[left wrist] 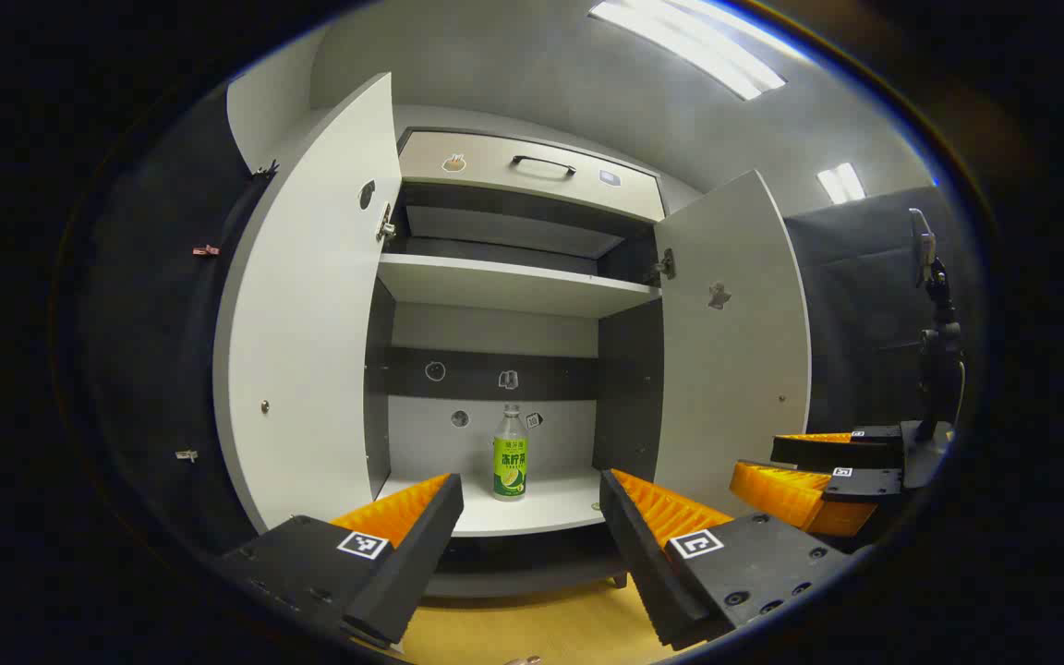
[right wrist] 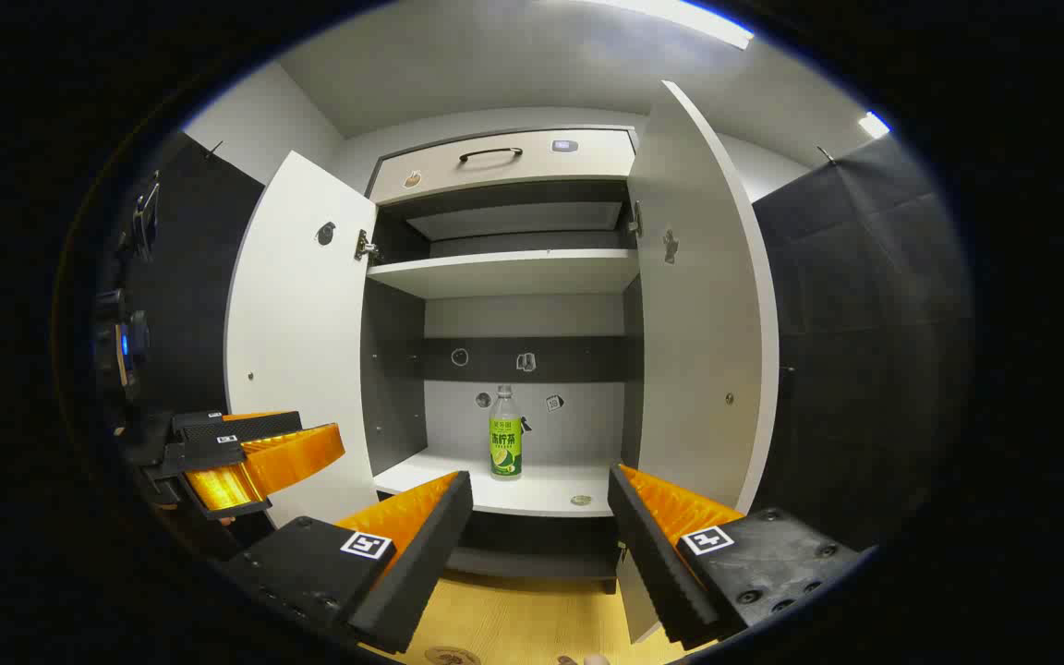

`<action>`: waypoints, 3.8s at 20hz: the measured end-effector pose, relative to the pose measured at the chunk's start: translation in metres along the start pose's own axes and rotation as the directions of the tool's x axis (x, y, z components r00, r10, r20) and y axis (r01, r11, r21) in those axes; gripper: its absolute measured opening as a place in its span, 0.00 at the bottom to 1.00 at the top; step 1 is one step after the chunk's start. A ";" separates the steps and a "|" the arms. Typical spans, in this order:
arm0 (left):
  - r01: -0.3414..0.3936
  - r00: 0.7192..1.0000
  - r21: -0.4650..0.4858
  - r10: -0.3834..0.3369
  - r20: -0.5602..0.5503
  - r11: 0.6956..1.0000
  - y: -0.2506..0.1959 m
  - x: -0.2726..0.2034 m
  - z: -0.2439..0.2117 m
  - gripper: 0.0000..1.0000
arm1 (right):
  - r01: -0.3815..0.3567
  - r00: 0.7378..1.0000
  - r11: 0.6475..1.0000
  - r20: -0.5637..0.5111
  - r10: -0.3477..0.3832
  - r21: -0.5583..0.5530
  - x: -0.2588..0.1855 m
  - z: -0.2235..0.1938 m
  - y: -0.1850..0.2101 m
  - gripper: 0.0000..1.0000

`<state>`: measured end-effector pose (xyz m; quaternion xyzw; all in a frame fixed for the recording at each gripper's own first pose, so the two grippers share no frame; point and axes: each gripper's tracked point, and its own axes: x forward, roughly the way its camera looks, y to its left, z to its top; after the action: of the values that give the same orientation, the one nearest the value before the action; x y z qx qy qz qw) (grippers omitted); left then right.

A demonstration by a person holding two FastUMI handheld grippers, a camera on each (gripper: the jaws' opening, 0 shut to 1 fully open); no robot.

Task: Grasp the bottle in the cabinet with the left hand and place it on the coaster, then close the right door with the right hand and the left door with the left hand.

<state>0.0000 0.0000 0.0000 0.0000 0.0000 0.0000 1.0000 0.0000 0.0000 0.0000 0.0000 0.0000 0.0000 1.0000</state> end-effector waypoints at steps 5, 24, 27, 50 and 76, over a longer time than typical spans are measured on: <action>-0.020 1.000 0.001 0.020 0.017 1.000 0.007 -0.002 0.003 0.95 | 0.006 1.000 1.000 -0.004 -0.006 0.001 -0.001 -0.001 0.000 0.94; 0.046 0.999 0.018 -0.046 -0.008 0.999 0.006 0.001 -0.005 0.94 | 0.063 0.998 0.998 -0.014 -0.063 -0.014 -0.012 -0.003 0.007 0.98; 0.077 0.997 0.019 -0.077 -0.005 0.997 0.004 0.006 -0.004 0.95 | 0.085 0.996 0.996 -0.020 -0.086 -0.040 -0.017 -0.005 0.009 0.98; 0.052 0.999 0.008 -0.052 -0.004 0.999 0.022 0.235 -0.058 0.95 | -0.071 0.997 0.996 -0.040 0.069 -0.052 0.088 -0.035 -0.024 0.98; 0.026 0.995 0.061 -0.020 -0.102 0.998 0.032 0.397 -0.157 0.95 | -0.140 0.978 0.988 -0.164 0.127 -0.070 0.146 -0.090 -0.026 0.98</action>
<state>0.3970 0.0320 -0.1567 0.0312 0.0508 -0.0116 0.9982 0.1458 -0.0258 -0.0895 -0.0406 0.0798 0.0672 0.9937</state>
